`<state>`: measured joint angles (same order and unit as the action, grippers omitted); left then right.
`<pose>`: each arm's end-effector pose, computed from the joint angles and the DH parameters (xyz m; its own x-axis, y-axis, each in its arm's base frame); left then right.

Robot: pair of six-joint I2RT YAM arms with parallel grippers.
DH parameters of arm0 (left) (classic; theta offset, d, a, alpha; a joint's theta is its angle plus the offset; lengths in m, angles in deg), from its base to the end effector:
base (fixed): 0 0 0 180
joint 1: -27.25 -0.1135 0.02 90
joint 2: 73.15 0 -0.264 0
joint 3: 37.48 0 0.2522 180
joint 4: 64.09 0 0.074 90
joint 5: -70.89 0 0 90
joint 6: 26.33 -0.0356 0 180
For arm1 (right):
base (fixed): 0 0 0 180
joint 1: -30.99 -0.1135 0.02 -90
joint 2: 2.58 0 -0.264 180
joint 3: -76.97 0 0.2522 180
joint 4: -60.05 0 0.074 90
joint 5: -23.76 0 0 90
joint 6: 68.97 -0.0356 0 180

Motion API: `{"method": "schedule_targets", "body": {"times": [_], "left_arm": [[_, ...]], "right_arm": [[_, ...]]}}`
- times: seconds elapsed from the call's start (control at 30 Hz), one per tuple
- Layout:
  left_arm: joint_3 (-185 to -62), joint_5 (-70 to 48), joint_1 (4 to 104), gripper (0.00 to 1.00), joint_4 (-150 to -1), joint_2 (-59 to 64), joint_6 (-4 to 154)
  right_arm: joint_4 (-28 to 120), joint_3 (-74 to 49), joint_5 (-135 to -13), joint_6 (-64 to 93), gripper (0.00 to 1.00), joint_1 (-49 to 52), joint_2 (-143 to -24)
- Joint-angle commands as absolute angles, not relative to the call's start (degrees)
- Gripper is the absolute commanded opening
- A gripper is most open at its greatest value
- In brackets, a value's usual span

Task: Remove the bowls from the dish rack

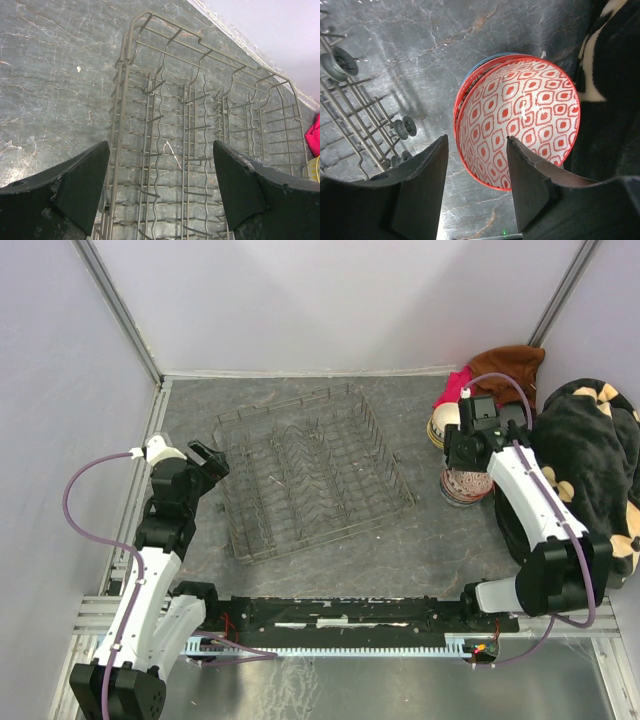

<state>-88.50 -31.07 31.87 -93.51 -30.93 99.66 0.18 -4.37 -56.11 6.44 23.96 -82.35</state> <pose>0.1756 -0.0068 0.2912 -0.2167 -0.5592 -0.8002 -0.2989 0.8183 -0.4909 0.2812 0.0284 0.2874 -0.8244 0.1482 -0.5462 0.1849 0.9827 -0.0125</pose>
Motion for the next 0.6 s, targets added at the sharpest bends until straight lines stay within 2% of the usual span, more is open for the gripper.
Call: {"method": "schedule_targets", "body": {"times": [0.0,0.1,0.2,0.27,0.33,0.47,0.57], "left_arm": [[-90.53,-31.95,31.91,0.91,-90.41,-31.60,100.81],[-90.53,-31.89,31.88,0.91,-90.44,-31.99,100.93],[-90.62,-31.25,31.86,0.95,-90.47,-32.10,101.25],[-90.50,-30.89,31.90,0.96,-90.45,-32.28,101.81],[-90.29,-30.82,31.90,0.97,-90.27,-32.76,102.43],[-89.46,-30.22,31.90,0.98,-89.05,-33.86,102.74],[-89.13,-29.56,31.90,0.99,-88.97,-34.03,103.24]], "right_arm": [[0.19,-6.42,-55.27,4.97,0.59,23.89,-76.67],[-0.64,-7.05,-54.86,4.49,0.60,23.88,-74.42],[-0.17,-6.49,-53.90,3.31,0.68,23.92,-71.24],[1.34,-4.87,-53.91,2.14,0.78,23.89,-68.10],[3.98,-2.37,-56.05,0.82,0.98,23.80,-63.66],[11.56,4.38,-63.19,-1.48,0.99,22.68,-52.69],[11.73,6.19,-62.86,-2.32,0.99,20.40,-48.16]]}}
